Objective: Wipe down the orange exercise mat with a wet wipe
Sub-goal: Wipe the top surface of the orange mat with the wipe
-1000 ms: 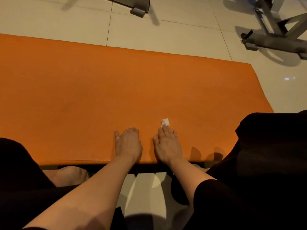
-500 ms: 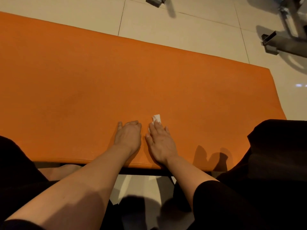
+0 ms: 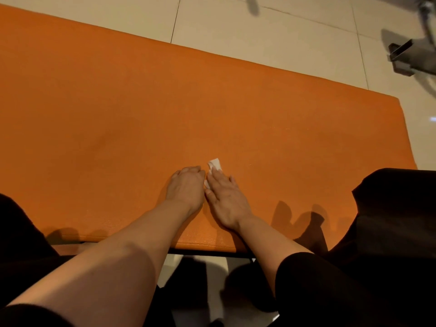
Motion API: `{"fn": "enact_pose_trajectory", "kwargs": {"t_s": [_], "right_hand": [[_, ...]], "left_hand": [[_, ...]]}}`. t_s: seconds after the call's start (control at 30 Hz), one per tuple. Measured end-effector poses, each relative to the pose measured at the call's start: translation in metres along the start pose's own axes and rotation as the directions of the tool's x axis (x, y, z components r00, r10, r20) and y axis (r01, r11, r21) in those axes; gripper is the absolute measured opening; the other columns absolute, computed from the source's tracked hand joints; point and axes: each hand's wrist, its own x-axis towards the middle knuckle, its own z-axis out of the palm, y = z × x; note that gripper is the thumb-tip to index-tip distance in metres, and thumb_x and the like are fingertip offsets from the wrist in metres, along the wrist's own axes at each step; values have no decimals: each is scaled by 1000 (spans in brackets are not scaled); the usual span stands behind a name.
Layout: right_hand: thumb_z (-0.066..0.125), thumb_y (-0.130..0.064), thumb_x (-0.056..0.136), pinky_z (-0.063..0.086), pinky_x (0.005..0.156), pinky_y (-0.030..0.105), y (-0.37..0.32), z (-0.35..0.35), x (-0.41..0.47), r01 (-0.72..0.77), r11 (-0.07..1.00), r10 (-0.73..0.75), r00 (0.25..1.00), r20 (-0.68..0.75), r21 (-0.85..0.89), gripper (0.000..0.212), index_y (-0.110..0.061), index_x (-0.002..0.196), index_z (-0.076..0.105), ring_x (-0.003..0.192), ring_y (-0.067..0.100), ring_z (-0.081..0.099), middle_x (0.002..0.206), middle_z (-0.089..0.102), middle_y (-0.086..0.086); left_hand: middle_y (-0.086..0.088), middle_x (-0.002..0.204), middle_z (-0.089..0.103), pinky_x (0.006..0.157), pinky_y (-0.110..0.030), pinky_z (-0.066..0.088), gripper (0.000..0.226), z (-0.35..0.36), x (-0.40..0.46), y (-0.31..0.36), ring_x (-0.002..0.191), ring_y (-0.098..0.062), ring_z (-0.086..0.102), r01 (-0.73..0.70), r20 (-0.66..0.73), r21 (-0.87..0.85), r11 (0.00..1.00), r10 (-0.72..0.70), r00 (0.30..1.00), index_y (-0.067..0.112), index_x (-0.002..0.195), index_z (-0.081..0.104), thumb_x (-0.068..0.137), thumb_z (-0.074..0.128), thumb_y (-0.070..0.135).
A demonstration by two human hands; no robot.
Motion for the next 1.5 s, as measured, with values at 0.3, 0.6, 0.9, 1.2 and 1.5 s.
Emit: {"fn": "enact_pose_trajectory", "kwargs": {"t_s": [0.3, 0.6, 0.9, 1.2, 1.5], "right_hand": [[19, -36, 106, -13, 117, 31, 32, -21, 22, -329, 944, 325, 940, -100, -30, 56, -11, 155, 9, 150, 14, -4, 163, -1, 3], [16, -39, 106, -10, 119, 36, 61, -38, 43, -324, 943, 320, 946, -56, -77, 57, -15, 156, 4, 149, 11, -5, 163, -4, 0], [14, -43, 105, -16, 118, 36, 50, -31, 64, 24, 982, -12, 998, 65, -187, 58, -20, 155, -6, 148, 9, -12, 163, -10, -2], [14, -42, 105, -17, 117, 36, 48, -36, 98, -89, 989, 86, 996, -28, -119, 60, -16, 154, -7, 148, 14, -15, 162, -12, 2], [13, -41, 104, -11, 120, 41, 85, -53, 125, -337, 932, 302, 925, -232, -130, 61, -14, 155, -7, 149, 15, -13, 162, -13, 2]], "left_hand": [[-3, 157, 27, 116, -34, 23, 50, -3, 26, 5, 142, -21, 25, 31, 21, -18, 999, -31, 999, 16, 145, 37, 97, 49, 18], [-4, 158, 25, 117, -36, 22, 53, -4, 54, 11, 143, -21, 24, 50, 39, -36, 998, -49, 998, 15, 146, 36, 95, 51, 13], [-3, 158, 24, 118, -37, 18, 54, -10, 78, 9, 145, -20, 20, 72, 18, -109, 991, -71, 997, 15, 147, 35, 95, 47, 12], [-1, 158, 24, 119, -37, 14, 58, -12, 104, 4, 145, -18, 20, 65, -33, -141, 988, -70, 997, 16, 149, 31, 94, 47, 11], [2, 160, 20, 120, -35, 11, 62, -15, 133, 1, 145, -16, 18, 68, -83, -123, 990, -78, 993, 16, 150, 29, 93, 48, 6]]}}
